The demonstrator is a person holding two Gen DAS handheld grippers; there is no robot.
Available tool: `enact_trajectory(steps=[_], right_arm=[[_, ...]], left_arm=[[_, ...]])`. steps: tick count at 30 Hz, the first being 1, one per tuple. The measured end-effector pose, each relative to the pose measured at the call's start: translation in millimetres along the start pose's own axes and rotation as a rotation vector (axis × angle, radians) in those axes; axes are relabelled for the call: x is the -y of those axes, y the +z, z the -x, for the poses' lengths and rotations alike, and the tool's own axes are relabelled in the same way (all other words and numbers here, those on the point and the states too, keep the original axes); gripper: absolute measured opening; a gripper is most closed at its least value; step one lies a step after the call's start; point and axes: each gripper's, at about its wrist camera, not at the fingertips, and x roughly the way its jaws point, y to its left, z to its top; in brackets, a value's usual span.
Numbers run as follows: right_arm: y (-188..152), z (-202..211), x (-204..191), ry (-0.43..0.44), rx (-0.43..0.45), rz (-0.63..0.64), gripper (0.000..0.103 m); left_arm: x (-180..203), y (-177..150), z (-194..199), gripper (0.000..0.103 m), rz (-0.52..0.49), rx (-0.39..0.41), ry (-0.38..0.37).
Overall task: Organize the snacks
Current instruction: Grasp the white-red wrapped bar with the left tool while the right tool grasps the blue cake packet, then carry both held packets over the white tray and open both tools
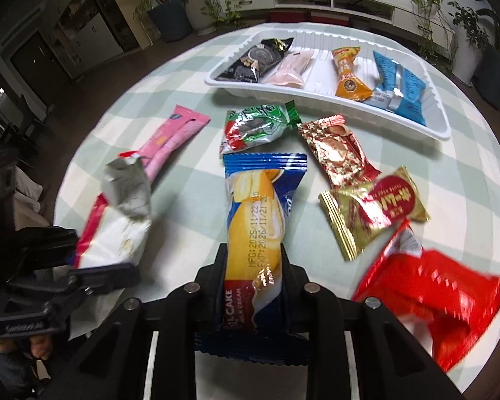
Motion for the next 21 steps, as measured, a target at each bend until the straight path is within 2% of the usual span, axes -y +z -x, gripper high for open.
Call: enact_trajectory(steps=[6,13,17,21], right_arm=[[-17,17,-1,0.057,0.039,-0.045,0.027],[-21,33,8,0.092,0.088,-0.102,0.027],[-9,55,19,0.098,0.146,-0.132,0.027],[11,82,36,0.084,0.208,-0.155,0.027]], left_arm=[[2,1,1,0.016,-0.004,0.003,-0.015],[8,15,9,0.016,-0.012,0.026,-0.030],[13,40,17,0.016,-0.034,0.059,-0.033],[21,81,26,0.016,-0.072,0.095,-0.030]])
